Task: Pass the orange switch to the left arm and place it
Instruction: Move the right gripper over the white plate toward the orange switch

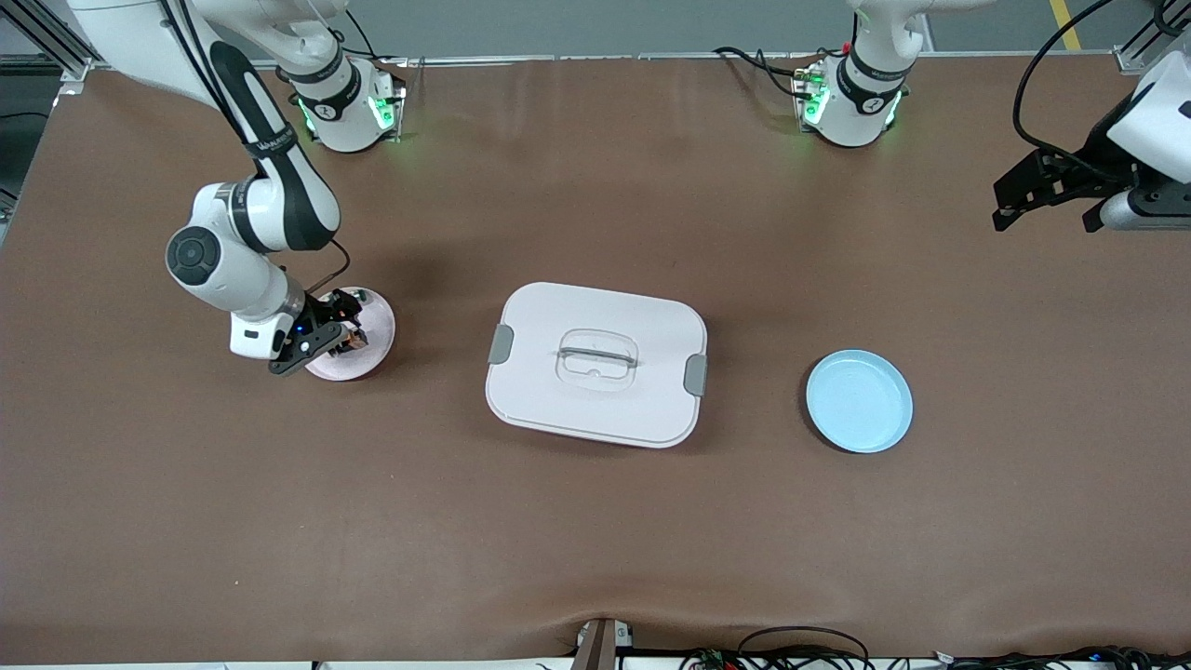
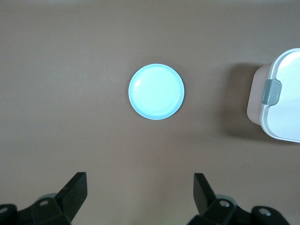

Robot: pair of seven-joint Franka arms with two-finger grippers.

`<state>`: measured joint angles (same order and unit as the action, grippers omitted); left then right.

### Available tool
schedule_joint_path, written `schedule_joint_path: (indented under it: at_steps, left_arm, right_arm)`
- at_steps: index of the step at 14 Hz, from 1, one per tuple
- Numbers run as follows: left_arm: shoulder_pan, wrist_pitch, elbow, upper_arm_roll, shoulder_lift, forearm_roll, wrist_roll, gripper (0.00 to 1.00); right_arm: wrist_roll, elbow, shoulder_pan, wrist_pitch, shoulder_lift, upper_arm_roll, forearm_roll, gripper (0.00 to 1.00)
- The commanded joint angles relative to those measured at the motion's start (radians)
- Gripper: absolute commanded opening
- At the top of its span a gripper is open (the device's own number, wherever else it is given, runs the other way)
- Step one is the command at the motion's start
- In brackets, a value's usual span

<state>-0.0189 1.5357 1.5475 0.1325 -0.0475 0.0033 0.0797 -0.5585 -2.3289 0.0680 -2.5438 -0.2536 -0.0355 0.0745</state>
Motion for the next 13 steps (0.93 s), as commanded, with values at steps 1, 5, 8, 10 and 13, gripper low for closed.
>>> schedule_joint_path:
  at_steps: [1, 5, 8, 10, 13]
  left_arm:
    - [-0.004, -0.011, -0.014, 0.006, 0.003, 0.006, -0.014, 1.0]
    - [-0.001, -0.011, -0.014, 0.006, 0.003, 0.007, -0.014, 1.0]
    - [-0.001, -0.011, -0.014, 0.006, 0.003, 0.007, -0.014, 1.0]
    - [-0.004, -0.011, -0.014, 0.006, 0.005, 0.007, -0.017, 1.0]
    - [0.002, -0.009, -0.014, 0.006, 0.006, 0.015, -0.017, 1.0]
  right_arm:
    - [0.02, -0.032, 0.001, -0.061, -0.01, -0.006, -0.009, 1.0]
    - [0.022, -0.046, 0.006, -0.101, -0.027, -0.004, -0.009, 1.0]
    - [0.022, -0.063, 0.007, -0.151, -0.044, -0.006, -0.009, 1.0]
    - [0.023, -0.07, 0.006, -0.173, -0.056, -0.006, -0.009, 1.0]
    - [0.029, -0.079, 0.006, -0.185, -0.058, -0.006, -0.009, 1.0]
